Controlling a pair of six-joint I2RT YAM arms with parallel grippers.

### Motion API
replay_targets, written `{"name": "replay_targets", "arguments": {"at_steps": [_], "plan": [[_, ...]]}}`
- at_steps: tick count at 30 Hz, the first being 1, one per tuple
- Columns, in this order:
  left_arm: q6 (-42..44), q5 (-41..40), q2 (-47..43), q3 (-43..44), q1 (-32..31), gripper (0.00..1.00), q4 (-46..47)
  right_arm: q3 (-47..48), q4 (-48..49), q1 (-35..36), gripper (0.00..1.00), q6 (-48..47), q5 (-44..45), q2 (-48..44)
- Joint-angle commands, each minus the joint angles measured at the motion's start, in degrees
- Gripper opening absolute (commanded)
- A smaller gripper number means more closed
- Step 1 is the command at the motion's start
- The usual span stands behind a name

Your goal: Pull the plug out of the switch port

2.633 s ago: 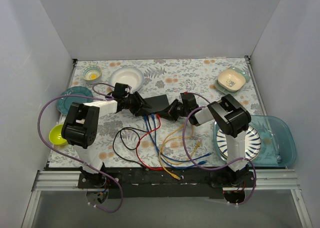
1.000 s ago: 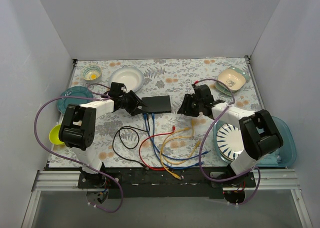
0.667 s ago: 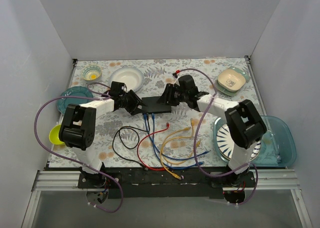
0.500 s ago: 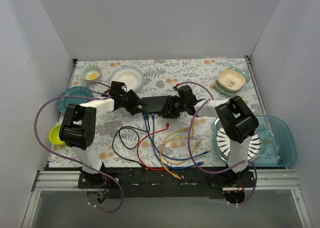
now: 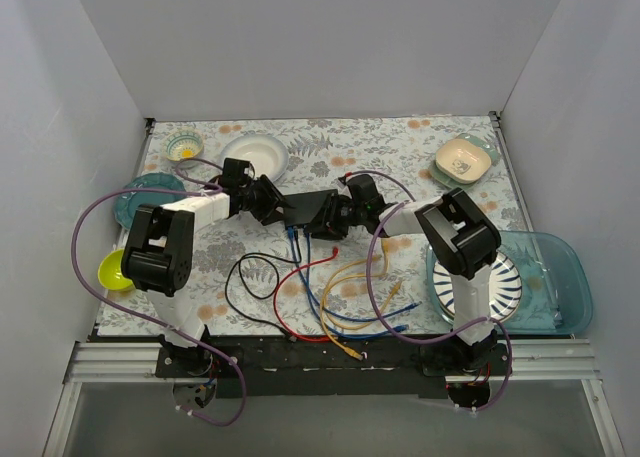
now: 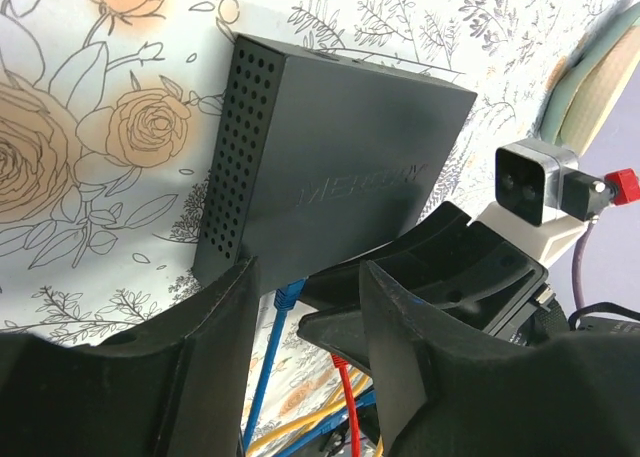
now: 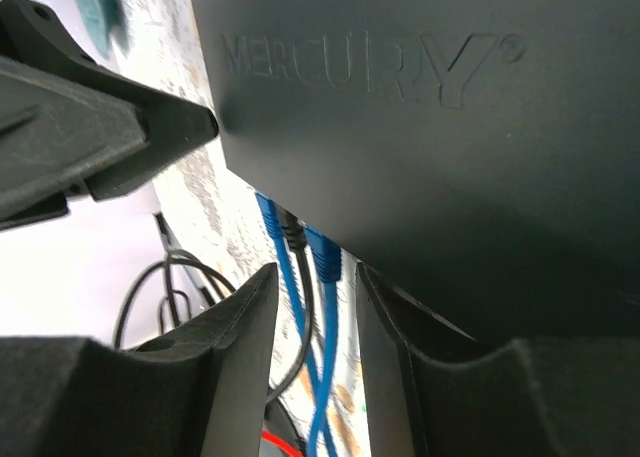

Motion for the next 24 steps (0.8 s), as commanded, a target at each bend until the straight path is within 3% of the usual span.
{"name": "replay_targets", "arguments": {"at_steps": [1, 12, 17, 24], "plan": [[1.72, 0.88, 1.29, 2.78, 0.33, 0.43, -0.70, 0.44, 3.83, -0.42, 0.45, 5.53, 2.98, 2.67], [0.40, 3.44, 4.20, 3.31, 0.16, 0.43, 0.44, 2.73, 4.27, -1.65, 0.45, 7.74, 4.65, 4.60], [-0.04, 3.35, 4.29, 3.14, 0.25, 0.43, 0.71, 2.29, 6.99, -1.65, 0.31, 10.90, 5.00, 5.66], [0.14, 3.18, 4.03, 2.52, 0.25, 0.43, 0.79, 1.85, 10.25, -1.65, 0.29, 15.56, 5.44, 6.98]]}}
